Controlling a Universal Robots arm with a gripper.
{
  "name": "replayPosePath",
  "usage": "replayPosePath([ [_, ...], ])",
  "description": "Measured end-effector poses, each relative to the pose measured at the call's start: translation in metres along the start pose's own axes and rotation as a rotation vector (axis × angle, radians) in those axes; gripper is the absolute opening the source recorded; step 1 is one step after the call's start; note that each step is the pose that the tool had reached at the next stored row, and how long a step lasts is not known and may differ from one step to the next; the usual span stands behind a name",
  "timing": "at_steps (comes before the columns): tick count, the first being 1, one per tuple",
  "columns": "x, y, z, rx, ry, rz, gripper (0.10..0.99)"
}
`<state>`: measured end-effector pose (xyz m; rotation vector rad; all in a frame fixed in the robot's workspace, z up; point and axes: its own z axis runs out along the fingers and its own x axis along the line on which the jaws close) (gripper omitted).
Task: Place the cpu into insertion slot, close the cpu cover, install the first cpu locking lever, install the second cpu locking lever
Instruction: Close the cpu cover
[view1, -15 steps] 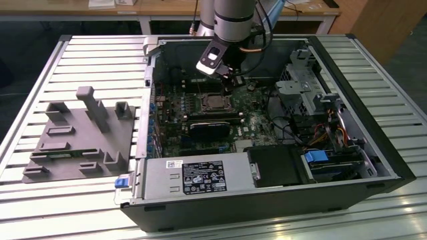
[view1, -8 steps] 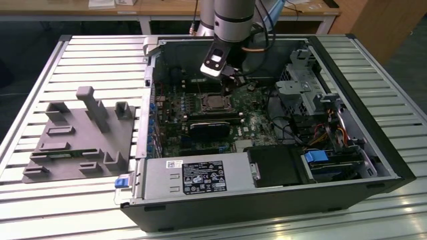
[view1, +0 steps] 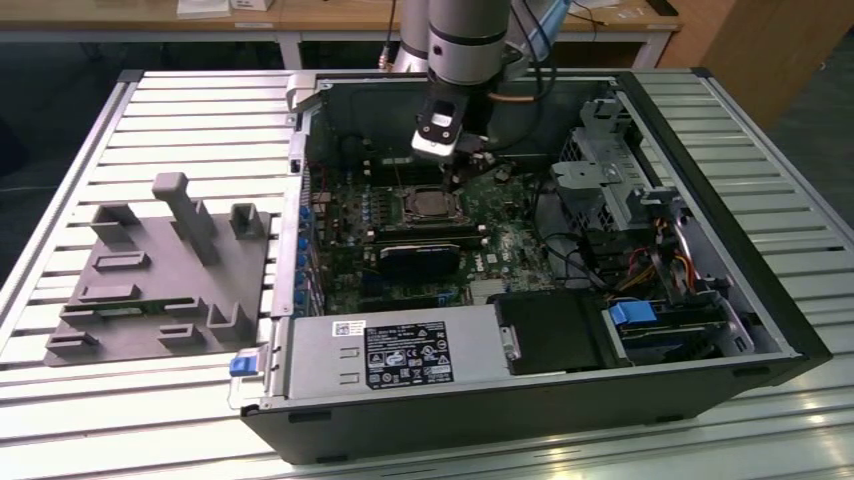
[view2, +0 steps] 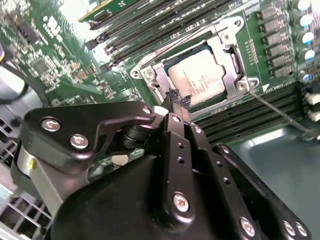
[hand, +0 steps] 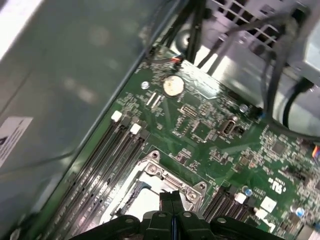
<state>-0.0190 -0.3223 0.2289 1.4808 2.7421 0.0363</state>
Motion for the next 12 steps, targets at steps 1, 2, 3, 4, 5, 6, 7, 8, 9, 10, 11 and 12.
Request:
replayPosePath([
  [1, 0.0, 0.0, 0.0001, 0.0, 0.0004, -0.018, 0.106],
  [2, 0.0, 0.0, 0.0002, 0.0, 0.0006, -0.038, 0.106],
  [3, 0.0, 0.0, 0.0002, 0.0, 0.0009, -0.056, 0.106],
  [4, 0.0, 0.0, 0.0003, 0.0, 0.001, -0.073, 0.106],
  [5, 0.0, 0.0, 0.0004, 0.0, 0.0012, -0.092, 0.106],
  [6, 0.0, 0.0, 0.0005, 0.0, 0.0014, -0.109, 0.106],
  [7, 0.0, 0.0, 0.0005, 0.0, 0.0017, -0.128, 0.106],
  [8, 0.0, 0.0, 0.0006, 0.0, 0.002, -0.147, 0.106],
  [9, 0.0, 0.0, 0.0007, 0.0, 0.0022, -0.165, 0.106],
  [10, 0.0, 0.0, 0.0008, 0.0, 0.0025, -0.183, 0.106],
  [11, 0.0, 0.0, 0.0009, 0.0, 0.0026, -0.2, 0.106],
  [12, 0.0, 0.0, 0.001, 0.0, 0.0029, -0.219, 0.106],
])
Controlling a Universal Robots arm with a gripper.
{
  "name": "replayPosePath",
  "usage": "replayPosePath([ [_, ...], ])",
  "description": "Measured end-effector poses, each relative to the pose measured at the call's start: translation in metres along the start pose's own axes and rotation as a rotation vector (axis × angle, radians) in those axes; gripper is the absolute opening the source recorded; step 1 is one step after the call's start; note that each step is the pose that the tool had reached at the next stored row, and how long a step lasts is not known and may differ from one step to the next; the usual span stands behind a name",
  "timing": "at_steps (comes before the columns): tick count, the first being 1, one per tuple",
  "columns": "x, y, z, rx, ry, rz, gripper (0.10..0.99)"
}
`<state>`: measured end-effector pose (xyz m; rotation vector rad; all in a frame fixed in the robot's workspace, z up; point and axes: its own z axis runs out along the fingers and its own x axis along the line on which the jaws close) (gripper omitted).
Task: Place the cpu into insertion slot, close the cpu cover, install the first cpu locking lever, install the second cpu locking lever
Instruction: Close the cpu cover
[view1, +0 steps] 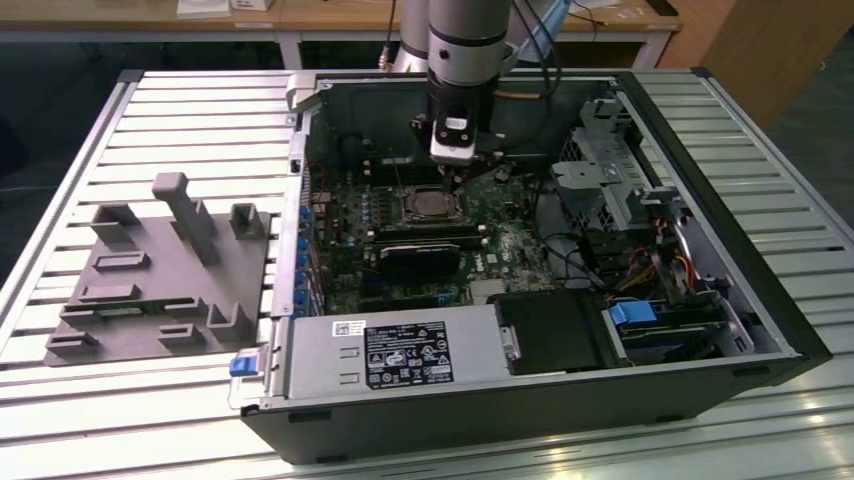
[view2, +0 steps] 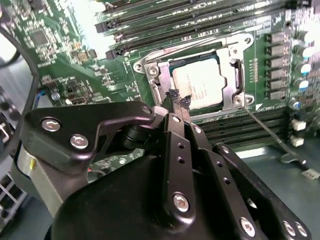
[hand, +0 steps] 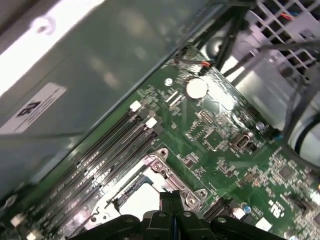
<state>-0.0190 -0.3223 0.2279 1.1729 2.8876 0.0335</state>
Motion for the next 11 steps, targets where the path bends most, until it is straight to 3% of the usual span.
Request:
replayPosePath([
  [11, 0.0, 0.0, 0.0011, 0.0, 0.0033, -0.2, 0.106],
])
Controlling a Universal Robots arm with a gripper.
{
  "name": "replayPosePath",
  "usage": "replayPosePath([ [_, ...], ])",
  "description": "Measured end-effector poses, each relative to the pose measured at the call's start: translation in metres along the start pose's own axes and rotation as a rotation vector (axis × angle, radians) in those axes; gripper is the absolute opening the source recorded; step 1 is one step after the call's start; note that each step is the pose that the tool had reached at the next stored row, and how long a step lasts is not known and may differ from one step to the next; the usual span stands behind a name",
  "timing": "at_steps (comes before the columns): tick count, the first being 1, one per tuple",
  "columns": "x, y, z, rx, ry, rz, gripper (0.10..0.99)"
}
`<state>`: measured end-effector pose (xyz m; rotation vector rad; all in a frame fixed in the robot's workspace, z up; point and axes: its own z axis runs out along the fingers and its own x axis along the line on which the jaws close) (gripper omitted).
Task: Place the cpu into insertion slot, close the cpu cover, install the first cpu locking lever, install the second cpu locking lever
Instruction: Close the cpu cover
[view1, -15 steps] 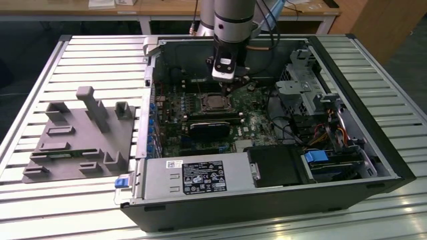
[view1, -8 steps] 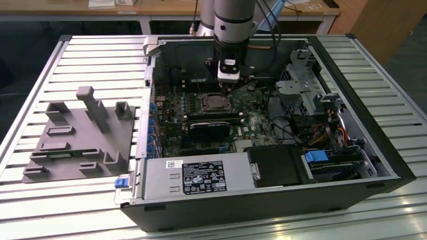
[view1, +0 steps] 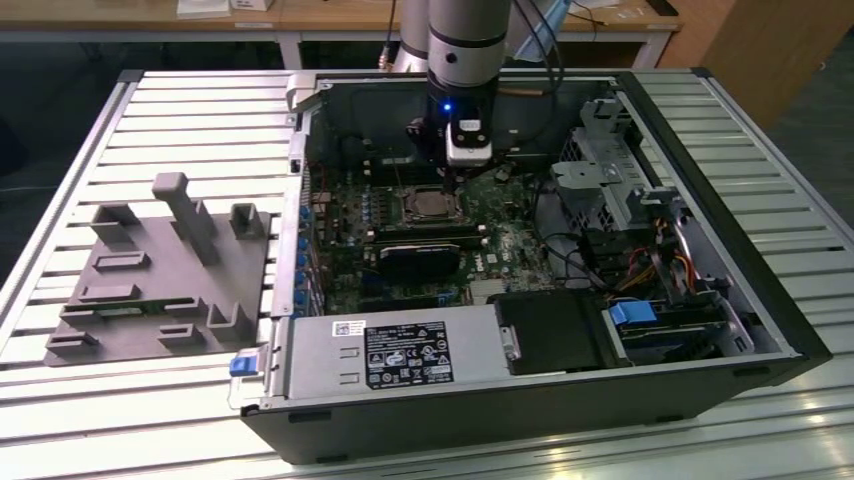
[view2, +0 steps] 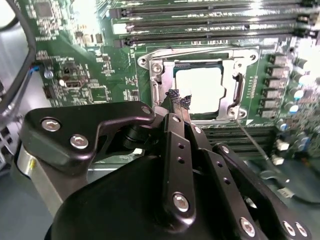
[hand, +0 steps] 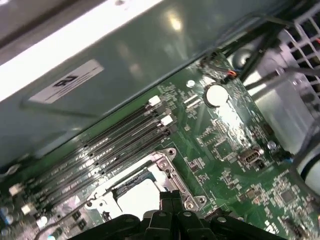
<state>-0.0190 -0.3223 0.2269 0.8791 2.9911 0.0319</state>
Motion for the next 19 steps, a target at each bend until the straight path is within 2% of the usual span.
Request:
replayPosePath([
  [19, 0.0, 0.0, 0.0024, -0.003, 0.0072, -0.346, 0.106],
])
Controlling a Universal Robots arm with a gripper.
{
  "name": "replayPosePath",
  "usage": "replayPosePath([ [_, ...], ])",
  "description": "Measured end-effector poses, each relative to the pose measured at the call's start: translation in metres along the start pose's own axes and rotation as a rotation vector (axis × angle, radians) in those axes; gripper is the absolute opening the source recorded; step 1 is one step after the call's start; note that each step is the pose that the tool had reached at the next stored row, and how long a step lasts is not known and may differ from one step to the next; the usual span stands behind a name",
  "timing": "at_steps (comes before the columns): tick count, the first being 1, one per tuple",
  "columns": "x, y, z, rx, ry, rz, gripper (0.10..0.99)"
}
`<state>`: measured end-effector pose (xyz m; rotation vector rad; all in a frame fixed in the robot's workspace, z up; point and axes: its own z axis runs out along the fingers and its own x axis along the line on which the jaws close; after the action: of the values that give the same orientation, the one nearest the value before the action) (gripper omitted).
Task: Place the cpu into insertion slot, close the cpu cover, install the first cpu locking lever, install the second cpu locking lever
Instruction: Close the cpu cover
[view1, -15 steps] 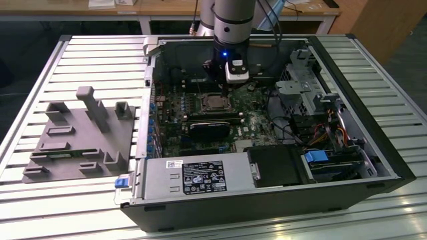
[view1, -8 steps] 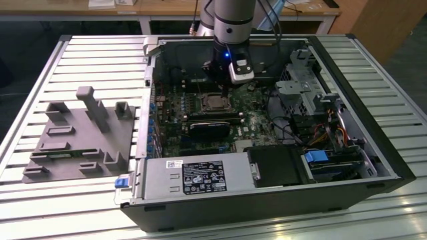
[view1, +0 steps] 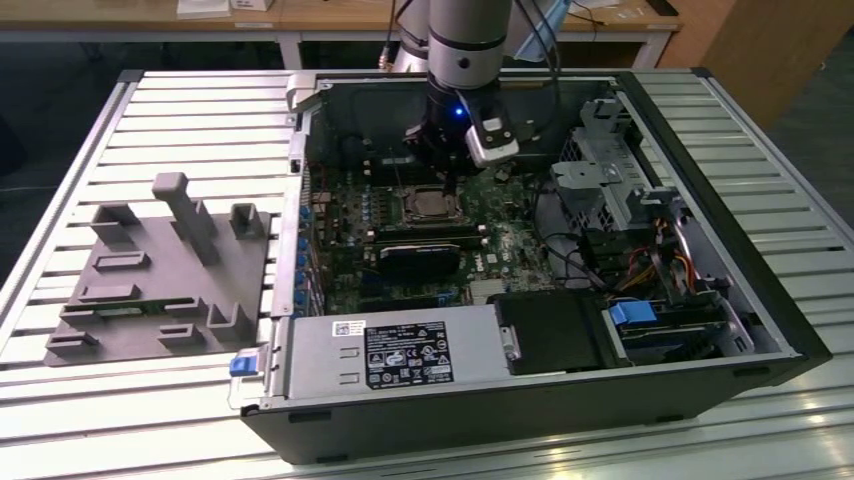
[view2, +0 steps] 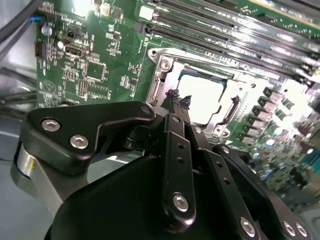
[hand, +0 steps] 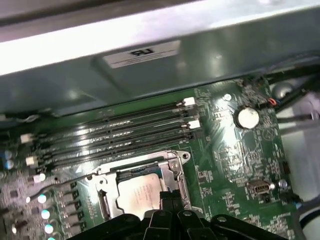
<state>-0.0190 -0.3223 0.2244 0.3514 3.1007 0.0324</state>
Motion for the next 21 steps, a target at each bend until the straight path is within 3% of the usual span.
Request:
replayPosePath([
  [6, 0.0062, -0.0015, 0.0, 0.013, -0.0026, -0.026, 0.106],
  [11, 0.0142, -0.004, 0.0018, 0.012, -0.0055, -0.035, 0.106],
  [21, 0.0185, -0.006, 0.0048, 0.008, -0.0049, -0.11, 0.106],
])
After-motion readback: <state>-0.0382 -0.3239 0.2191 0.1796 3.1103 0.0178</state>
